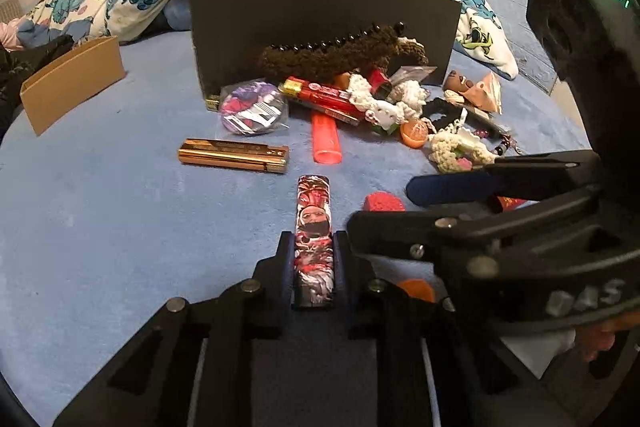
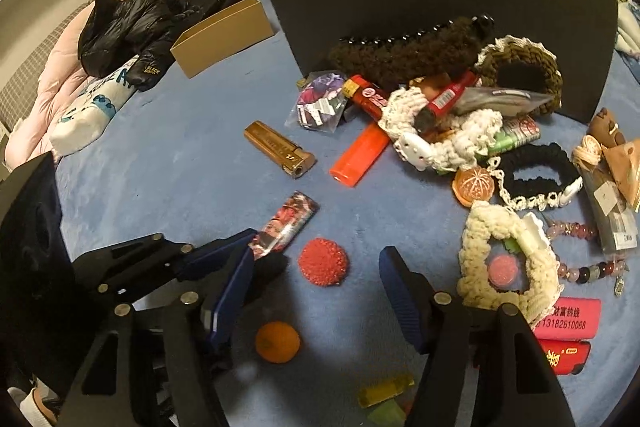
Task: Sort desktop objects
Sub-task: 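Grasp the red spiky ball with the right tool while the left tool holds the tube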
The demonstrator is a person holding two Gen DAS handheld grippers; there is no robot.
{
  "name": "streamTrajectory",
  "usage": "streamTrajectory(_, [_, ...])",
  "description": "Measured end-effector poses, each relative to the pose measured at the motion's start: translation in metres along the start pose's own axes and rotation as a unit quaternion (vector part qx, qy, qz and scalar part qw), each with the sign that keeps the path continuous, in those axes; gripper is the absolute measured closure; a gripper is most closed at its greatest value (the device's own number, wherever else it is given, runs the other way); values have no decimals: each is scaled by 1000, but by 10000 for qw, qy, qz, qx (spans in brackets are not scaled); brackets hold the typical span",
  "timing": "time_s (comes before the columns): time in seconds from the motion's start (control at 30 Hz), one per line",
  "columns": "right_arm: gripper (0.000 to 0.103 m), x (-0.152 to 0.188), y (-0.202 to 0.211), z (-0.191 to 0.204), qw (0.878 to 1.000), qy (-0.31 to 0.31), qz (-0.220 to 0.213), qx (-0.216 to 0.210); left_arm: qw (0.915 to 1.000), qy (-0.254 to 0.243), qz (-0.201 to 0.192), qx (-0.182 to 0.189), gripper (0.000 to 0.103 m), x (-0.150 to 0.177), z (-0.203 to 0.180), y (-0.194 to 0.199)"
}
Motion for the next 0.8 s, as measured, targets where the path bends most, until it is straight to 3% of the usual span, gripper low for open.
streamTrajectory(0.23, [51,-3,-7,-1,9999,-27,-14,107,9997,207,-113,-22,84,0,15,9])
streamTrajectory(0.37, [77,0,-10,-3,9995,-13,-22,329,9997,206,-140,-25,84,-2,15,10])
streamTrajectory(0.8, [78,2,-2,-2,9990,-26,-80,435,9985,423,-224,256,84,-7,14,17])
Point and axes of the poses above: each gripper's, at about its wrist camera, not at the fingertips, and y roughly against the way its jaws point, z to its left, x to its underside, the point moved 4 cm from there along -y, roughly the way its jaws point, and after that the axes turned 15 degrees about z, right-handed, at the moved point
